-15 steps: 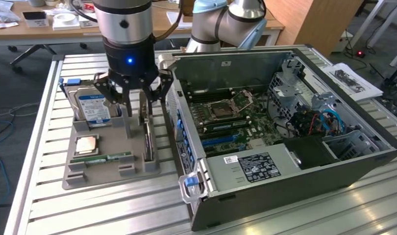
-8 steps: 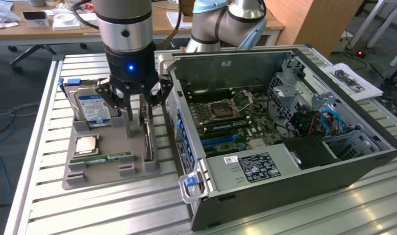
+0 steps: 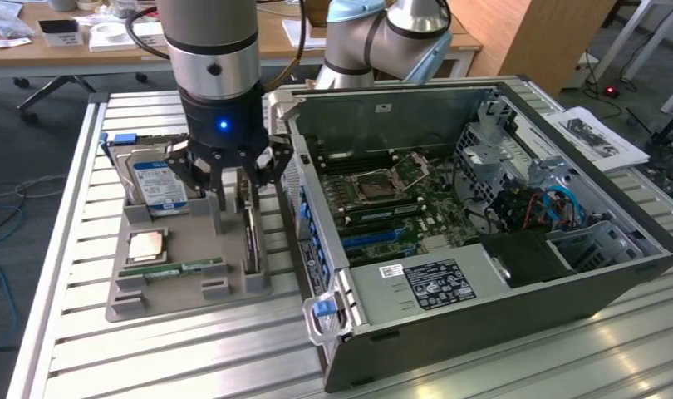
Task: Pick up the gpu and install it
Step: 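Pick up the gpu and move the gpu toward the slot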
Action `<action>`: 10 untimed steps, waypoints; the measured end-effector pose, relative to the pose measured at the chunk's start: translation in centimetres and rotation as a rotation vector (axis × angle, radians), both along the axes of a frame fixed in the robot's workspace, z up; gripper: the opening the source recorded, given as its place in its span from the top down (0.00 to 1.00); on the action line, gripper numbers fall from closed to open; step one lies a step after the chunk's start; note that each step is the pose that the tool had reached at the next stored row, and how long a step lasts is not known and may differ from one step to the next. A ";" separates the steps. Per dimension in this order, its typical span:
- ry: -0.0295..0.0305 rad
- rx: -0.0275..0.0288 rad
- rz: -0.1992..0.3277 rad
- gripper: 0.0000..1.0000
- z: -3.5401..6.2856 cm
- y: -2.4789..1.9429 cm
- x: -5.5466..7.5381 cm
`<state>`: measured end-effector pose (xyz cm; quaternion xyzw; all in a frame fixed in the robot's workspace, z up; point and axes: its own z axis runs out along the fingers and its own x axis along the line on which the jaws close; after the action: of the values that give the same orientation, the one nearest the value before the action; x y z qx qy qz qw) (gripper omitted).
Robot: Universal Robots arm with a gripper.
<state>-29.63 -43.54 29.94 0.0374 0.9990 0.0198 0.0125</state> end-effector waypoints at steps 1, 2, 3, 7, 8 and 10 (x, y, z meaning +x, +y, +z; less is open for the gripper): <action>0.0000 0.0000 0.000 0.53 -0.09 0.00 0.0; 0.0000 0.0001 0.000 0.53 -0.19 0.00 0.0; 0.0000 0.0000 0.000 0.53 -0.28 0.00 0.0; 0.0002 -0.0001 0.000 0.53 -0.72 0.00 0.3; 0.0002 0.0000 0.000 0.53 -0.84 0.00 0.4; 0.0001 0.0001 0.000 0.53 -1.01 0.00 0.4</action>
<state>-29.19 -43.54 28.93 0.0374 0.9990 0.0198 0.0125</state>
